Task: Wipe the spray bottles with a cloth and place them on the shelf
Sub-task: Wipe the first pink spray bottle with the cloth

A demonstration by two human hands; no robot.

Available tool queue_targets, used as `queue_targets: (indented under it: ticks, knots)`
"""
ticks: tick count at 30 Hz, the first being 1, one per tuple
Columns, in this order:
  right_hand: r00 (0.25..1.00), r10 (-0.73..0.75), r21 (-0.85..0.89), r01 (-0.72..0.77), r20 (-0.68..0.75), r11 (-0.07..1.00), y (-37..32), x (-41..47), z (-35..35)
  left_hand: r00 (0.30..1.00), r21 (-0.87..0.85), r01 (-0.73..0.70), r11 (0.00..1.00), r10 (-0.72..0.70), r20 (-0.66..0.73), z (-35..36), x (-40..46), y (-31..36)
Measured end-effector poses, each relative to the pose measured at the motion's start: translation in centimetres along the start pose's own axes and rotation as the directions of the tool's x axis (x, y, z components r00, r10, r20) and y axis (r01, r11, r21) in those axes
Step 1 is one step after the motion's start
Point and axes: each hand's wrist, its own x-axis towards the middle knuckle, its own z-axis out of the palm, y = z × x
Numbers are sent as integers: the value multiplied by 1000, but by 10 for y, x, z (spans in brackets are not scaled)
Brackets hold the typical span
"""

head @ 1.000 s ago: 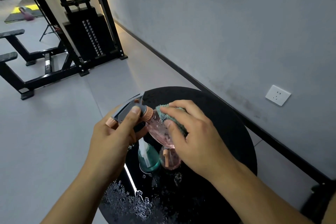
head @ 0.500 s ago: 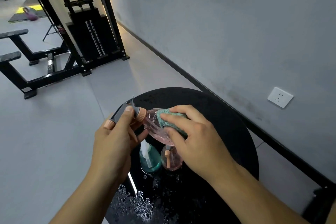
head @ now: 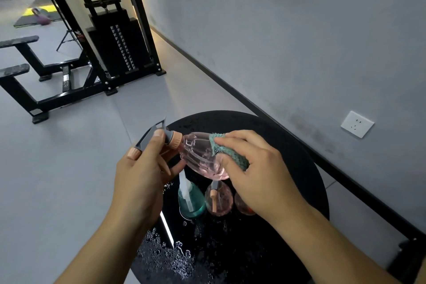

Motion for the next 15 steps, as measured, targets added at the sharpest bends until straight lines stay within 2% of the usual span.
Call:
queue_targets:
  ticks: [5,11,15]
  knots:
    - [998,55,10,-55,-18,998,4,0,-2,1000,-12,-24,1000,24,-4,-4,3,3]
    - [999,-29,-18,30,23,999,-2,-2,1,999,6,-11,1000,11,31,0,0,-5]
    - [999,43,31,-43,-11,999,2,-1,-3,998,-11,-33,999,33,60,-4,3,-1]
